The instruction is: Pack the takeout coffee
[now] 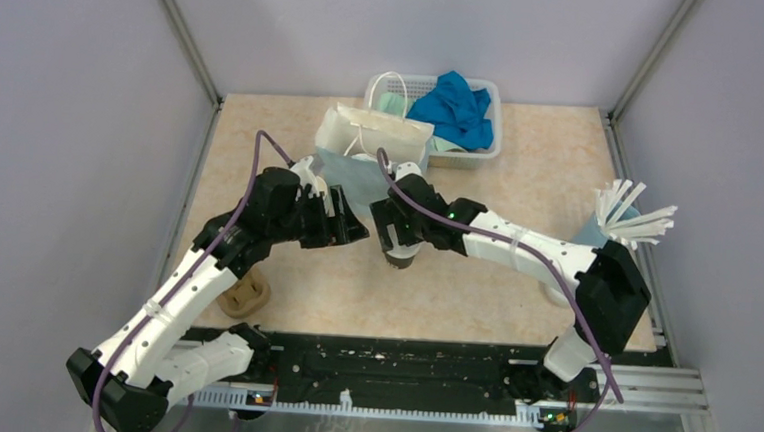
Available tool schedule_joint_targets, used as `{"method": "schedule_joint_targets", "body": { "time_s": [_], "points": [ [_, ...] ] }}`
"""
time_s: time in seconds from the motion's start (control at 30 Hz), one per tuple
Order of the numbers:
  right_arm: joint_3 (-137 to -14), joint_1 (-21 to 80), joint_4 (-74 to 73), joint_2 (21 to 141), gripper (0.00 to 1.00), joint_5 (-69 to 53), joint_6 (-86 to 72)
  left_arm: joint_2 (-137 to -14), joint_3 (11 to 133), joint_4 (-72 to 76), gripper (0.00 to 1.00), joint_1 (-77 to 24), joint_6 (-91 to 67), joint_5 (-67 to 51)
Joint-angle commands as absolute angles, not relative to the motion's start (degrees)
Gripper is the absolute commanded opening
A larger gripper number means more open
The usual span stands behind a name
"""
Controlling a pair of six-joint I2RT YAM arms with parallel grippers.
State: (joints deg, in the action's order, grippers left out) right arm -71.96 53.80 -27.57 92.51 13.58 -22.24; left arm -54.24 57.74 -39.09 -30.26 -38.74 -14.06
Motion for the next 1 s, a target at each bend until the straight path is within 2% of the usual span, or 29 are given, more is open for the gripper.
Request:
{"method": "schedule_joint_targets", "body": {
  "time_s": [0.0, 0.7, 0.97],
  "points": [
    [-74.7, 55.4, -29.9, 94.1, 0.88, 16.3, -21.0, -54.0, 57.9, -38.0, 0.85, -29.8, -37.3, -14.6],
    [-71.5, 56.2, -29.6, 87.7, 0.79, 20.1, -21.6, -54.0, 59.8, -38.9, 0.86, -29.1, -36.9, -13.4],
    [-68.5, 56.1, -33.9, 80.5, 0.78, 22.0, -23.5, -57.0, 69.1, -41.8, 0.88, -28.8, -36.6, -10.0]
  ]
}}
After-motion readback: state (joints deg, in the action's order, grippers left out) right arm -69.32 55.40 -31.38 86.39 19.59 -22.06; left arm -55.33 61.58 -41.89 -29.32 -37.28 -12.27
